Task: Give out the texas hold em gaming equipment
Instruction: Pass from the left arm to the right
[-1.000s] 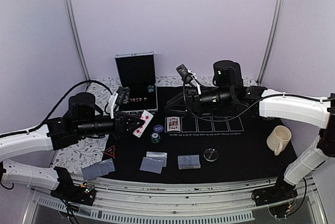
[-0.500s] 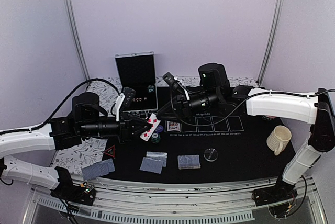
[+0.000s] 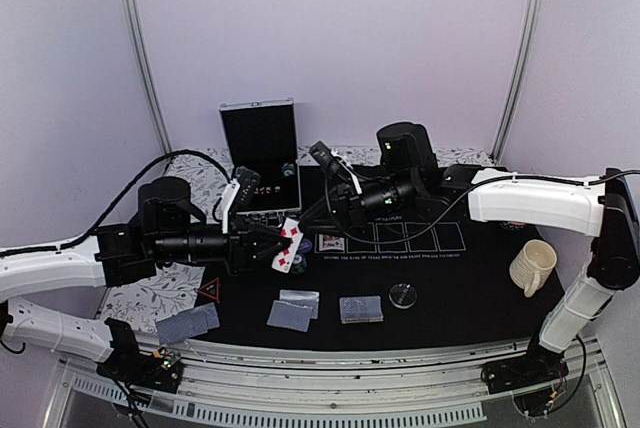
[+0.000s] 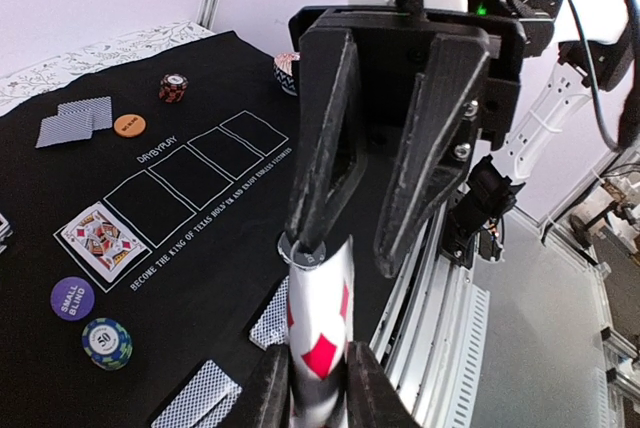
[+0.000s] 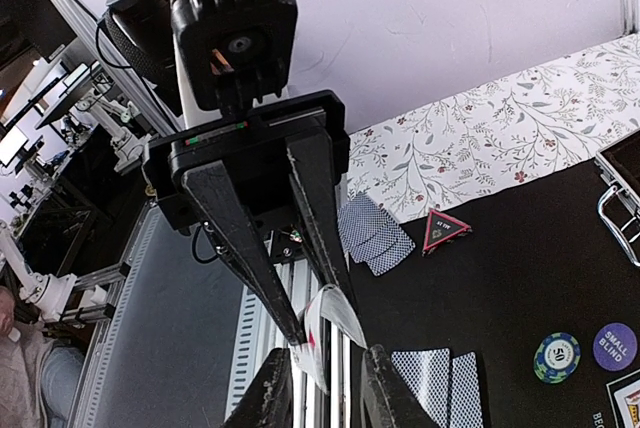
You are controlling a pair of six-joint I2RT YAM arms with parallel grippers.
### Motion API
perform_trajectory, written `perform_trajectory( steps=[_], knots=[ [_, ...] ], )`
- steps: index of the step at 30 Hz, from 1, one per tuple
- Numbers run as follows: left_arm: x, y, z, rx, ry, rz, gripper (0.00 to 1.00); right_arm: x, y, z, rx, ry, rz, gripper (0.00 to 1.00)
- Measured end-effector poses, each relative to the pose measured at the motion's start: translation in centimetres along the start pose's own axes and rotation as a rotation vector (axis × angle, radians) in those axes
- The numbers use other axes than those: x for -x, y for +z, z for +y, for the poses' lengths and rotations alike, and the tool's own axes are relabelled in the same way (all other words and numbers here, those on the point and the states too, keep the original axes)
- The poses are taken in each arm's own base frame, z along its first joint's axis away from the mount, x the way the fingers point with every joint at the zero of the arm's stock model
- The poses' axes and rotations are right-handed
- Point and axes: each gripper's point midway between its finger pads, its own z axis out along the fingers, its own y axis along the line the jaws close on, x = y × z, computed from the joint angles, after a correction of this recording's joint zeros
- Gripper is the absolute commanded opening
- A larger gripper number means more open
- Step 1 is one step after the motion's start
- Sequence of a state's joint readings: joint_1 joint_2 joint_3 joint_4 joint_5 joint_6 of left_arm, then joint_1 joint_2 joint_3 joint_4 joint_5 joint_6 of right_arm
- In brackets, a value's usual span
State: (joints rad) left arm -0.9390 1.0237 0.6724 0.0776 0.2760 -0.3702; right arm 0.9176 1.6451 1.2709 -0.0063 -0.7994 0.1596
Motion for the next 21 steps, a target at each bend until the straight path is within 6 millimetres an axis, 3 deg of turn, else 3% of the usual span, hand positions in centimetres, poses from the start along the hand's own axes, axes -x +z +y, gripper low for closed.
perform_trajectory(
  steps=[5, 10, 12, 17, 21],
  knots=[
    [-0.1, 0.0, -0.1, -0.005, 0.002, 0.003, 0.21, -0.4, 0.3, -0.4, -0.002, 0.007, 0.009, 0.05],
    [0.0, 0.0, -0.1, -0.005, 0.004, 0.002, 0.22, -0.6, 0.3, -0.3, 0.001, 0.011, 0.016, 0.02],
    [-0.1, 0.0, -0.1, -0.004, 0.004, 0.002, 0.29, -0.7, 0.4, -0.4, -0.004, 0.012, 0.018, 0.02],
    [0.0, 0.0, 0.1, 0.006, 0.007, -0.001, 0.57, -1.3, 0.3, -1.4, -0.071, 0.013, 0.037, 0.02],
    [0.2, -0.3, 0.3, 0.026, 0.004, -0.011, 0.64, -1.9, -0.6, -3.1, -0.205, 0.000, 0.066, 0.02]
  ],
)
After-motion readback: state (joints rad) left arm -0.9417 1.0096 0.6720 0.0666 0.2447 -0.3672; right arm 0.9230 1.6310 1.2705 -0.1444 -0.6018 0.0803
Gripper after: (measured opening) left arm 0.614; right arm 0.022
